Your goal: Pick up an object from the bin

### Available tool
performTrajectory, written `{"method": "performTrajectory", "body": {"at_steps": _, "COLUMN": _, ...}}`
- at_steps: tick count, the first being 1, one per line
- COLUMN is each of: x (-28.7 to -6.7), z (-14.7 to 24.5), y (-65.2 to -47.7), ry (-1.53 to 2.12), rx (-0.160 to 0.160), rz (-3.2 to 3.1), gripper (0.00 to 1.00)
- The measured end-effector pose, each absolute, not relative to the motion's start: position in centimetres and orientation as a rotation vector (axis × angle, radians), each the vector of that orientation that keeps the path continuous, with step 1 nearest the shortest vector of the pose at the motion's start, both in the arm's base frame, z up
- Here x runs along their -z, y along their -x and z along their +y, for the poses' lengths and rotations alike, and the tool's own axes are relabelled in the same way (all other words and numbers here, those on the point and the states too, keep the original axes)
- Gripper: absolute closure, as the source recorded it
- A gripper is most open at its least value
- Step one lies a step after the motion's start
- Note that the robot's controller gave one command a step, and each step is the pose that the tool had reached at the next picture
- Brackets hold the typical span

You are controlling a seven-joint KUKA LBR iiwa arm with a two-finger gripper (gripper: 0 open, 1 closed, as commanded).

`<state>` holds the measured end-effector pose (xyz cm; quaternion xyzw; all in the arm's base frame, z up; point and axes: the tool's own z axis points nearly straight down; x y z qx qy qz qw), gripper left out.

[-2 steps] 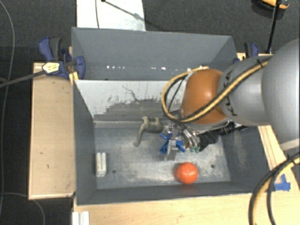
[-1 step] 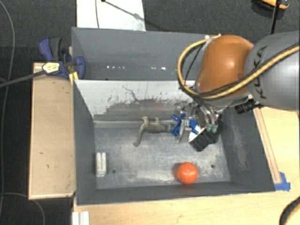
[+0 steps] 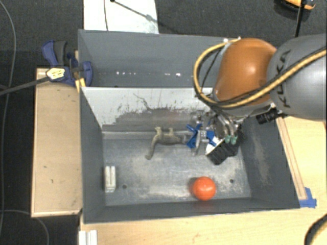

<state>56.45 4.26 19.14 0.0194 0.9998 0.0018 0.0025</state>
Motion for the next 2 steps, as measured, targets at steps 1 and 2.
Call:
{"method": "performTrajectory", "body": {"at_steps": 1, "x": -18.4, "z": 4.0, "y": -56.0, "ry": 0.143, "rx": -0.005, "rz": 3.130, "gripper": 1.00}}
{"method": "performTrajectory", "body": {"at_steps": 2, "x": -21.0, "z": 3.9, "y": -55.9, "ry": 0.517, "rx": -0.006, "rz": 3.103, "gripper": 1.00}}
